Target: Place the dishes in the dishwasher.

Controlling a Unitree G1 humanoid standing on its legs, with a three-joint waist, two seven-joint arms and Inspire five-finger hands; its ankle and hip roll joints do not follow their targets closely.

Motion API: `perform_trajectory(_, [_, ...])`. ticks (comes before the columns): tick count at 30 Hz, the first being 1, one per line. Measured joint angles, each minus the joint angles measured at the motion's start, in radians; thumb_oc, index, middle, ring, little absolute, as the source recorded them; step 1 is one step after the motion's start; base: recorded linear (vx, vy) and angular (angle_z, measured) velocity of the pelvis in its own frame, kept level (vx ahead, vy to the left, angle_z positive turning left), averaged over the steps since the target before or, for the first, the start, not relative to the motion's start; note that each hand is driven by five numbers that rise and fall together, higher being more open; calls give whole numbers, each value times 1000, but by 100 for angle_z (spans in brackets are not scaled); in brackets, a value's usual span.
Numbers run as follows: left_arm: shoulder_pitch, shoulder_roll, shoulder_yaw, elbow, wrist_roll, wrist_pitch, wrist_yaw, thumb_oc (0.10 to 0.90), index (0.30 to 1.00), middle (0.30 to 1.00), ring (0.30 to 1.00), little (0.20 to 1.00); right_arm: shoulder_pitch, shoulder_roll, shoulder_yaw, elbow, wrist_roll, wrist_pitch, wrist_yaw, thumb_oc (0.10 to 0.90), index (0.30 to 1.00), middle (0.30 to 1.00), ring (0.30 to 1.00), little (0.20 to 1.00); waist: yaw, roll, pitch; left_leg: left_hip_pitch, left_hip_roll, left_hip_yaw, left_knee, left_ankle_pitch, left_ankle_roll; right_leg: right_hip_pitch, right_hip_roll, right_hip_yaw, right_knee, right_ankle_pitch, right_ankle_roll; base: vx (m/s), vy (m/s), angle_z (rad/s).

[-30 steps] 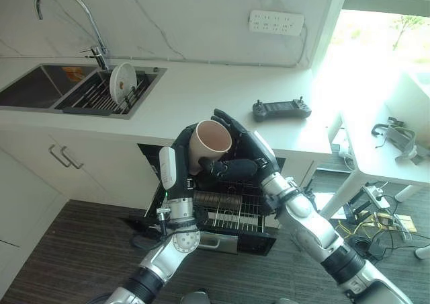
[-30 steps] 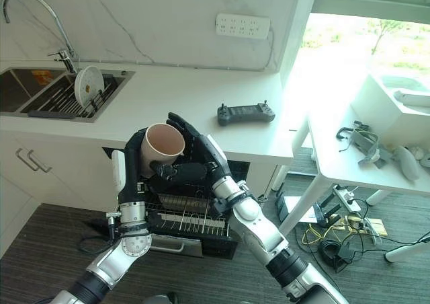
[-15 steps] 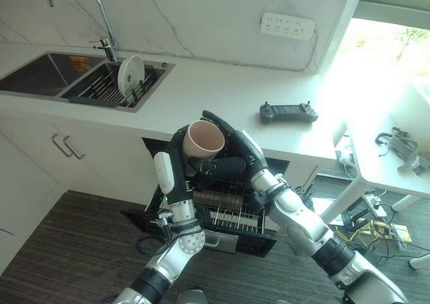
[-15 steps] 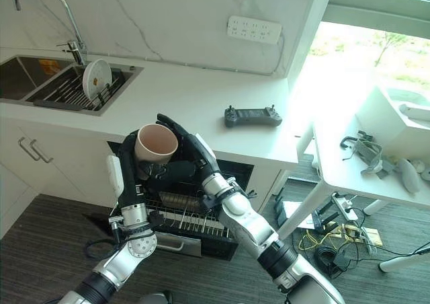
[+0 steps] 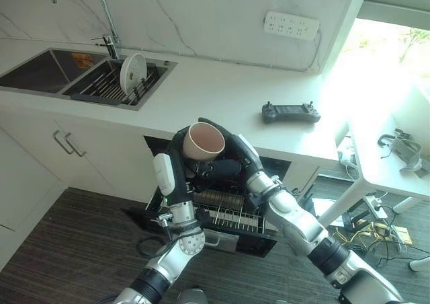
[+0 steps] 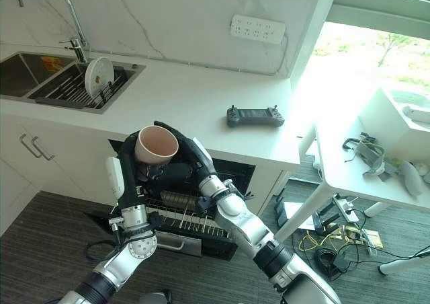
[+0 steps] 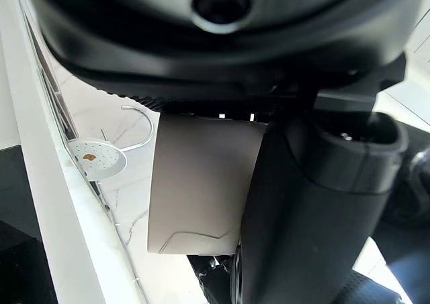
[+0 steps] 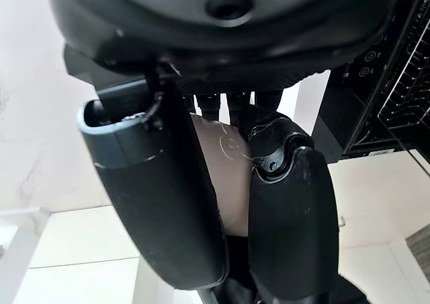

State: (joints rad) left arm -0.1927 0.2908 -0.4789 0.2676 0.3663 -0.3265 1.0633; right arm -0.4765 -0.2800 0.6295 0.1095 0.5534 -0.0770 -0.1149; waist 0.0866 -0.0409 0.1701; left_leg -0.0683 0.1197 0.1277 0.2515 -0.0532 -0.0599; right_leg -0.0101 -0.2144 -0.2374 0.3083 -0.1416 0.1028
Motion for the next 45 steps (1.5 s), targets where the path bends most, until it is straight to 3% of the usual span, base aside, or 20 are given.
perform_trajectory(14, [-33, 2, -9, 0, -6, 1, -7, 400, 300, 300, 300, 300, -7, 1, 12, 8, -12, -54, -72, 400, 300, 300, 300, 300, 0, -1, 31, 0, -1, -6, -3, -1, 1, 10, 2, -10, -12, 1, 2, 1, 0, 1])
perform_trajectory(15, [-34, 2, -11, 0, -6, 1, -10, 551, 526, 526, 526, 526, -7, 1, 19, 8, -7, -59, -85, 400, 300, 300, 300, 300, 0, 1, 31, 0, -1, -8, -3, -1, 1, 13, 2, -14, -14, 1, 2, 10, 5, 8])
perform_trajectory(16, [-37, 2, -12, 0, -9, 1, -22, 800, 900, 900, 900, 900, -6, 1, 27, 8, 2, -68, -107, 400, 300, 300, 300, 300, 0, 4, 34, 2, -1, -9, -3, -1, 1, 18, 2, -16, -16, 0, 1, 8, 5, 6])
perform_trajectory(25, [-93, -2, -69, -5, -47, -39, -94, 800, 900, 900, 900, 900, 11, 33, 17, 8, 40, -152, -296, 400, 300, 300, 300, 300, -14, 18, 45, 2, 0, -5, 1, -1, 2, 19, 1, -16, -13, -3, -5, 1, 1, 0])
perform_trajectory(31, [-104, -23, -146, -71, -45, -88, -113, 800, 900, 900, 900, 900, 15, 84, -111, 8, 40, -257, -465, 400, 300, 300, 300, 300, -32, 40, 58, 10, -1, 7, 2, -4, 6, 20, 0, -6, -10, 0, 0, 4, 16, -4])
perform_trajectory(36, [-103, -32, -166, -74, -45, -90, -119, 800, 900, 900, 900, 900, 15, 85, -175, 8, 32, -307, -537, 400, 300, 300, 300, 300, -57, 47, 60, 19, -1, 15, 2, -5, 6, 20, -1, 5, -6, 0, 0, 4, 13, -5])
perform_trajectory(45, [-89, -28, -165, -84, -47, -90, -176, 800, 900, 900, 900, 900, 54, 77, -202, 8, 3, -347, -549, 400, 300, 300, 300, 300, -65, 71, 60, 37, 0, 34, -6, -5, 7, 17, -1, 27, 0, 1, 2, -13, 9, -7])
